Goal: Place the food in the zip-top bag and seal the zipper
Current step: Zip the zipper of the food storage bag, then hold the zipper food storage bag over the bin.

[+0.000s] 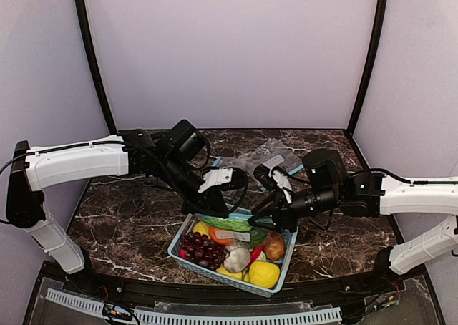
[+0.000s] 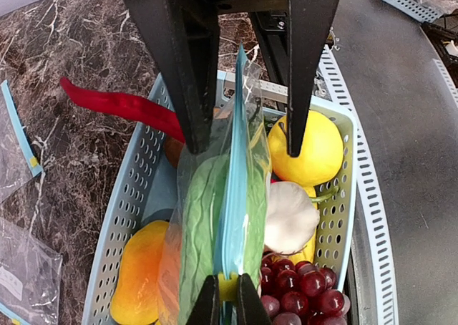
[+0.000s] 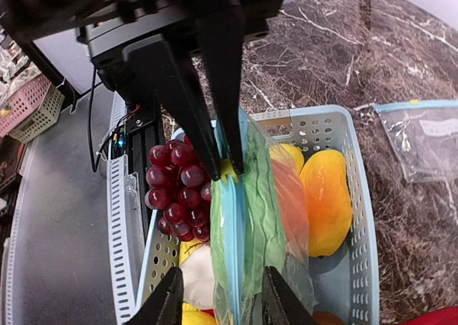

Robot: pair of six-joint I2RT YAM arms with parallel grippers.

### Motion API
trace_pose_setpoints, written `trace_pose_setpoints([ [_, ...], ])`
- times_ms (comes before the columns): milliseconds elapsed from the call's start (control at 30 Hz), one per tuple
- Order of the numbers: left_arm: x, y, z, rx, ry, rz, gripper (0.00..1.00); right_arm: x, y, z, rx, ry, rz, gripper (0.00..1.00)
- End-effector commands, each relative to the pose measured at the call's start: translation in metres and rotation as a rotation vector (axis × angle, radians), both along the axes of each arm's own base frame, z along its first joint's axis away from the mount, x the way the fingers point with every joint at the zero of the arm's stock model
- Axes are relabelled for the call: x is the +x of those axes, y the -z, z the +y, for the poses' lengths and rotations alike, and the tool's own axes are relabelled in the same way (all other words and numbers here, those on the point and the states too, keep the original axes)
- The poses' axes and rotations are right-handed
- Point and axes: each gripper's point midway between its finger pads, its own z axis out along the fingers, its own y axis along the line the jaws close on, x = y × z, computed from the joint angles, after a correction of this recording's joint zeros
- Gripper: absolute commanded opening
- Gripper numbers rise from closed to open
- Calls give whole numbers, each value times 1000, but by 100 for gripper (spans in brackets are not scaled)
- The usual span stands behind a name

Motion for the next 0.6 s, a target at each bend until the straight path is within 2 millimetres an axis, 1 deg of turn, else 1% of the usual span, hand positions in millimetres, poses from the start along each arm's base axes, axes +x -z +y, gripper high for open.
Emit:
trace_pose_setpoints([
  [0, -15, 24, 11, 92, 5, 75, 1, -1, -4, 14, 27, -29, -13, 40],
  [100, -15, 23, 10, 86, 5, 75, 1, 3, -3, 18, 23, -15, -26, 43],
  [267, -16, 17, 8, 64, 9, 82, 1, 10, -1, 24, 30, 6, -38, 44],
  [367, -17, 14, 6, 50, 12, 90, 1, 14, -5, 30, 56, 14, -58, 44],
  [467, -18, 12, 5, 42, 12, 95, 1, 17, -7, 34, 65, 13, -64, 42],
  [567, -19, 10, 4, 35, 14, 99, 1, 17, -5, 37, 68, 8, -62, 39],
])
